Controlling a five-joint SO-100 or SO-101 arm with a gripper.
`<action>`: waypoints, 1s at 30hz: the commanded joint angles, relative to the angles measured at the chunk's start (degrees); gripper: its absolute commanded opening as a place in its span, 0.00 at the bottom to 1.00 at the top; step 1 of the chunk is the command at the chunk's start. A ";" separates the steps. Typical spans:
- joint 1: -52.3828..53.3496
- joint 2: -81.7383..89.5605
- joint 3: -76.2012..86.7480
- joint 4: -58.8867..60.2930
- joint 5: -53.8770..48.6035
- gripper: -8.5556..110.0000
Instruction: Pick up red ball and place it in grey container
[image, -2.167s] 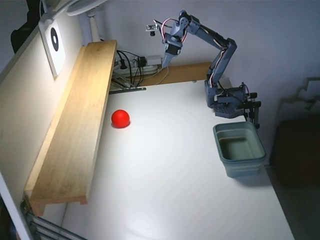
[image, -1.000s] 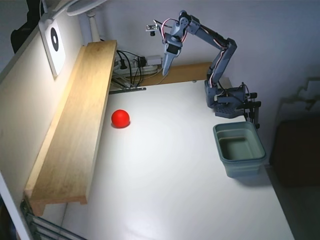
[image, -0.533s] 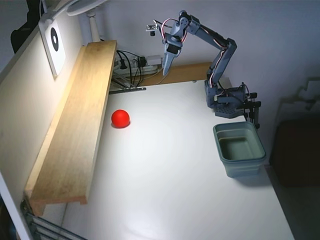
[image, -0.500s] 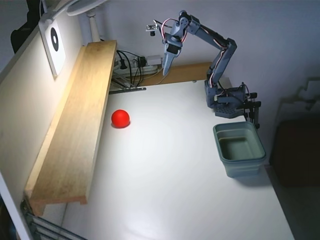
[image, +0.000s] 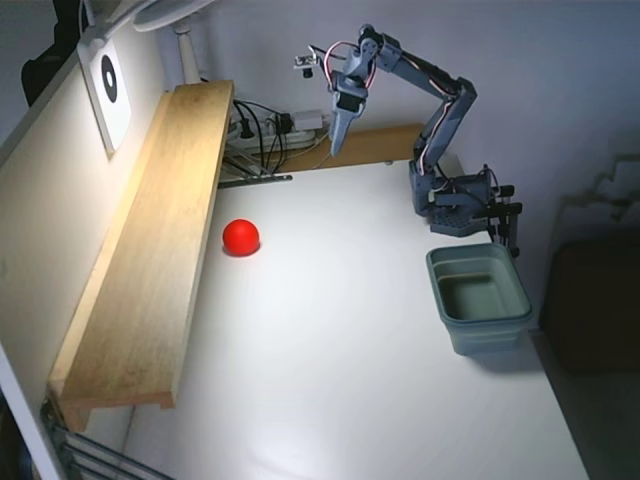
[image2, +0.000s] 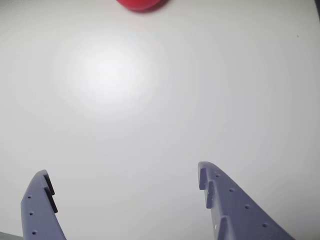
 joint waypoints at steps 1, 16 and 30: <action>0.56 3.93 6.94 -3.77 0.09 0.39; 0.56 15.47 39.43 -24.60 0.09 0.39; 0.56 18.22 56.61 -39.03 0.09 0.39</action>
